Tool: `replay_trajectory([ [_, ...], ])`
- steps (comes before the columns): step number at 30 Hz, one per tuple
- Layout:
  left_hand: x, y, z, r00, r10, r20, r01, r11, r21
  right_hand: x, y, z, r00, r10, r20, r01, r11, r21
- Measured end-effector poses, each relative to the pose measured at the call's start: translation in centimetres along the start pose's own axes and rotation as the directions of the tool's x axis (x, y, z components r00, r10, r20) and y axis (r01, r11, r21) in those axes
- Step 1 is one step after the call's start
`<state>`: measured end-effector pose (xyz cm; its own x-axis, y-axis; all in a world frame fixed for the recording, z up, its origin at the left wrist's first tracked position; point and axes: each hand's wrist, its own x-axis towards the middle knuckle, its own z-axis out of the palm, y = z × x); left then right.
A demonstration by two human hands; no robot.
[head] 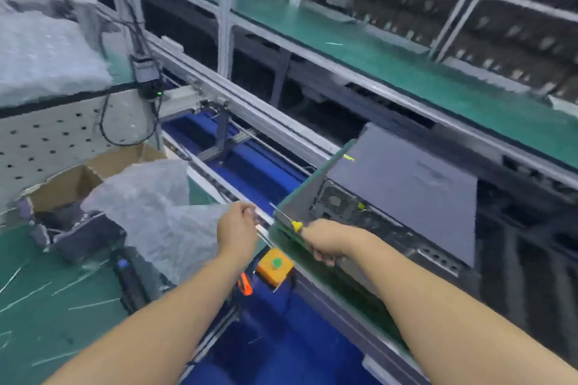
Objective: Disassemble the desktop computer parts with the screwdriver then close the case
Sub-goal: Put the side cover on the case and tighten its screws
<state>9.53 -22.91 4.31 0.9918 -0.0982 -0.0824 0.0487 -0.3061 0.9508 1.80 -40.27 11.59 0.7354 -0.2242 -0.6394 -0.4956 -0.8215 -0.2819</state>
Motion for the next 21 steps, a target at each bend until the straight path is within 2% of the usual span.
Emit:
replay_trajectory([
  [2, -1.2, 2.5, 5.5, 0.990, -0.066, 0.122, 0.080, 0.990, -0.118, -1.7, 5.0, -0.5, 0.992, -0.001, -0.125, 0.007, 0.999, 0.049],
  [5, -4.6, 5.1, 13.8, 0.967, -0.122, 0.222, 0.178, 0.950, -0.256, -4.0, 12.1, 0.0, 0.950, 0.054, -0.309, 0.015, 0.976, 0.217],
  [7, -7.3, 6.4, 18.5, 0.939, -0.168, 0.301, 0.270, 0.902, -0.336, -5.4, 16.5, 1.2, 0.933, 0.092, -0.349, 0.018, 0.954, 0.298],
  [10, -10.8, 8.6, 22.9, 0.844, -0.289, 0.453, 0.495, 0.744, -0.449, -6.9, 21.4, 3.1, 0.927, 0.085, -0.365, 0.059, 0.928, 0.367],
  [12, -12.3, 9.7, 24.5, 0.783, -0.318, 0.535, 0.590, 0.652, -0.477, -7.6, 23.4, 3.7, 0.915, 0.098, -0.391, 0.076, 0.911, 0.405],
  [15, -13.4, 10.4, 25.6, 0.753, -0.305, 0.583, 0.623, 0.615, -0.484, -8.6, 24.7, 4.1, 0.904, 0.134, -0.405, 0.077, 0.883, 0.462],
  [21, -13.0, 10.7, 26.4, 0.737, -0.260, 0.624, 0.622, 0.622, -0.475, -10.1, 23.7, 5.6, 0.860, 0.196, -0.472, 0.100, 0.842, 0.530],
])
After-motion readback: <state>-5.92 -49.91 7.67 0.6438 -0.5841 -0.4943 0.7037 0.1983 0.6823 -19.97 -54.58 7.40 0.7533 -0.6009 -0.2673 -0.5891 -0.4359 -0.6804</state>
